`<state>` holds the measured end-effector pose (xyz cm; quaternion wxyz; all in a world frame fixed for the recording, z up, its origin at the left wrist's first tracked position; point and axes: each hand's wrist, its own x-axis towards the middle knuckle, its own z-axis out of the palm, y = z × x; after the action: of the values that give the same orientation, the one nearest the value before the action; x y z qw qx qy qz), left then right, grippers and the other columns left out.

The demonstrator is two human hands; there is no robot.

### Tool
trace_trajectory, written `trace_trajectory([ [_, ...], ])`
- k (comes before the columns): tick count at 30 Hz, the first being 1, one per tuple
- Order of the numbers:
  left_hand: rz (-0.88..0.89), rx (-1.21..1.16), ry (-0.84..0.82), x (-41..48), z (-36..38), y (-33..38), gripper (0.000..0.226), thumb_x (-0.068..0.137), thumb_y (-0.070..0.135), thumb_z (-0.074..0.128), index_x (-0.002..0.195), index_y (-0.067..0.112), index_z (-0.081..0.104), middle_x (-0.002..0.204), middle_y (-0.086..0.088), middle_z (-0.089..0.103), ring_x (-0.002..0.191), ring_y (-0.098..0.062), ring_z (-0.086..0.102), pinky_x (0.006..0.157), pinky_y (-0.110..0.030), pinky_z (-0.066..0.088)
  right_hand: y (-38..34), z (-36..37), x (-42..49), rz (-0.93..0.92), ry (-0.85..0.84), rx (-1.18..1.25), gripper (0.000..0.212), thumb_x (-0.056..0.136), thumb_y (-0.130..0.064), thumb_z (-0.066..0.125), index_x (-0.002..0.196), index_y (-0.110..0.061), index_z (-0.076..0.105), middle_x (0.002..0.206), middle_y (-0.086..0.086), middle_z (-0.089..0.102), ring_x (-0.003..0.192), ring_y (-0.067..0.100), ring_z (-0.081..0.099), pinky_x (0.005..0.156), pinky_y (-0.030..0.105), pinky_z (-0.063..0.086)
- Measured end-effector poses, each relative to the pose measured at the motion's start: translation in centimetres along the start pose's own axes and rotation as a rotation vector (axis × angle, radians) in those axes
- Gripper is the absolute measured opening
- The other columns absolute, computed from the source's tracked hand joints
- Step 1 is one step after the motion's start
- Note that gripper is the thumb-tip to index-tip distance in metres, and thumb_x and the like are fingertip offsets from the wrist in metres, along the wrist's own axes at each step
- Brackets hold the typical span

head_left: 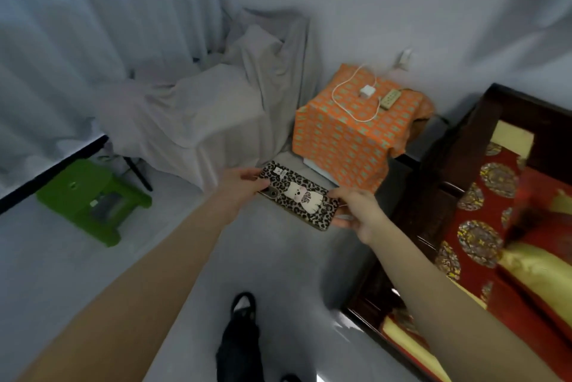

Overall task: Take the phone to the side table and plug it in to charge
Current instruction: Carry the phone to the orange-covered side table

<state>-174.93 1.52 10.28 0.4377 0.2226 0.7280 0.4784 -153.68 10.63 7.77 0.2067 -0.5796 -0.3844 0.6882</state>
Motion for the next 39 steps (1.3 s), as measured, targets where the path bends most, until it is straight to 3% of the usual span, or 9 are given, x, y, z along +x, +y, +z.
trace_trajectory([
  [3, 0.009, 0.032, -0.068, 6.5, 1.8, 2.4, 0.040, 0.079, -0.001, 0.067, 0.118, -0.006, 0.061, 0.100, -0.016, 0.063, 0.075, -0.015, 0.057, 0.078, -0.027, 0.049, -3.0, 0.1, 4.9, -0.022, 0.075, 0.028, 0.017, 0.077, -0.011, 0.073, 0.093, -0.008, 0.066, 0.076, 0.006, 0.065, 0.051, 0.011, 0.061, 0.045, 0.025, 0.053],
  [10, -0.026, 0.131, -0.294, 20.6, 7.4, 7.6, 0.042, 0.079, -0.003, 0.067, 0.119, -0.008, 0.058, 0.096, -0.018, 0.064, 0.086, -0.025, 0.059, 0.087, -0.037, 0.050, -7.9, -1.1, 14.0, 0.038, 0.271, 0.143, 0.026, 0.076, -0.012, 0.072, 0.101, -0.007, 0.066, 0.086, 0.008, 0.067, 0.066, 0.020, 0.063, 0.073, 0.044, 0.057],
  [16, 0.018, 0.241, -0.466, 29.8, 14.9, 12.5, 0.040, 0.080, -0.004, 0.065, 0.119, -0.010, 0.058, 0.106, -0.018, 0.062, 0.094, -0.026, 0.060, 0.089, -0.036, 0.049, -13.3, -4.7, 19.9, 0.025, 0.368, 0.218, 0.024, 0.080, -0.010, 0.068, 0.103, -0.005, 0.065, 0.084, 0.008, 0.068, 0.056, 0.014, 0.065, 0.051, 0.029, 0.056],
  [20, 0.032, 0.262, -0.485, 35.7, 20.3, 16.0, 0.041, 0.077, 0.000, 0.070, 0.117, -0.005, 0.062, 0.111, -0.022, 0.065, 0.103, -0.031, 0.062, 0.098, -0.044, 0.049, -17.8, -7.9, 24.7, 0.009, 0.426, 0.267, 0.032, 0.080, -0.010, 0.068, 0.111, -0.003, 0.062, 0.097, 0.012, 0.066, 0.072, 0.022, 0.062, 0.077, 0.042, 0.053],
  [24, 0.059, 0.315, -0.488, 41.7, 24.9, 19.6, 0.036, 0.075, 0.007, 0.073, 0.111, 0.005, 0.067, 0.116, -0.021, 0.067, 0.107, -0.031, 0.063, 0.098, -0.042, 0.049, -23.0, -10.4, 29.6, -0.012, 0.449, 0.286, 0.005, 0.081, -0.008, 0.068, 0.080, -0.010, 0.063, 0.077, 0.006, 0.060, 0.059, 0.017, 0.057, 0.055, 0.029, 0.049],
  [28, 0.066, 0.290, -0.508, 47.3, 29.2, 22.5, 0.037, 0.077, 0.002, 0.070, 0.113, 0.002, 0.065, 0.117, -0.023, 0.066, 0.110, -0.035, 0.062, 0.100, -0.046, 0.047, -27.5, -12.6, 34.4, 0.000, 0.474, 0.265, 0.003, 0.082, -0.010, 0.067, 0.081, -0.010, 0.064, 0.075, 0.006, 0.061, 0.056, 0.015, 0.056, 0.039, 0.019, 0.046],
  [32, 0.047, 0.292, -0.543, 51.9, 32.3, 23.9, 0.037, 0.079, -0.001, 0.067, 0.115, -0.003, 0.062, 0.110, -0.016, 0.066, 0.103, -0.028, 0.062, 0.100, -0.042, 0.048, -30.3, -14.2, 38.6, 0.006, 0.479, 0.256, 0.007, 0.083, -0.011, 0.067, 0.077, -0.012, 0.066, 0.074, 0.005, 0.062, 0.054, 0.013, 0.056, 0.039, 0.017, 0.046],
  [36, 0.023, 0.324, -0.608, 57.8, 36.3, 24.9, 0.037, 0.081, 0.001, 0.066, 0.117, 0.000, 0.061, 0.110, -0.010, 0.065, 0.092, -0.019, 0.062, 0.077, -0.026, 0.049, -32.3, -15.8, 43.9, 0.026, 0.513, 0.277, 0.005, 0.085, -0.012, 0.066, 0.089, -0.009, 0.066, 0.074, 0.004, 0.064, 0.058, 0.013, 0.059, 0.040, 0.018, 0.048],
  [39, -0.002, 0.357, -0.667, 62.0, 39.7, 25.0, 0.043, 0.081, 0.001, 0.065, 0.123, -0.004, 0.056, 0.126, -0.021, 0.061, 0.111, -0.032, 0.060, 0.092, -0.037, 0.047, -33.1, -16.9, 47.4, 0.055, 0.580, 0.305, 0.008, 0.087, -0.012, 0.065, 0.093, -0.007, 0.066, 0.077, 0.006, 0.064, 0.063, 0.015, 0.060, 0.042, 0.020, 0.050],
])
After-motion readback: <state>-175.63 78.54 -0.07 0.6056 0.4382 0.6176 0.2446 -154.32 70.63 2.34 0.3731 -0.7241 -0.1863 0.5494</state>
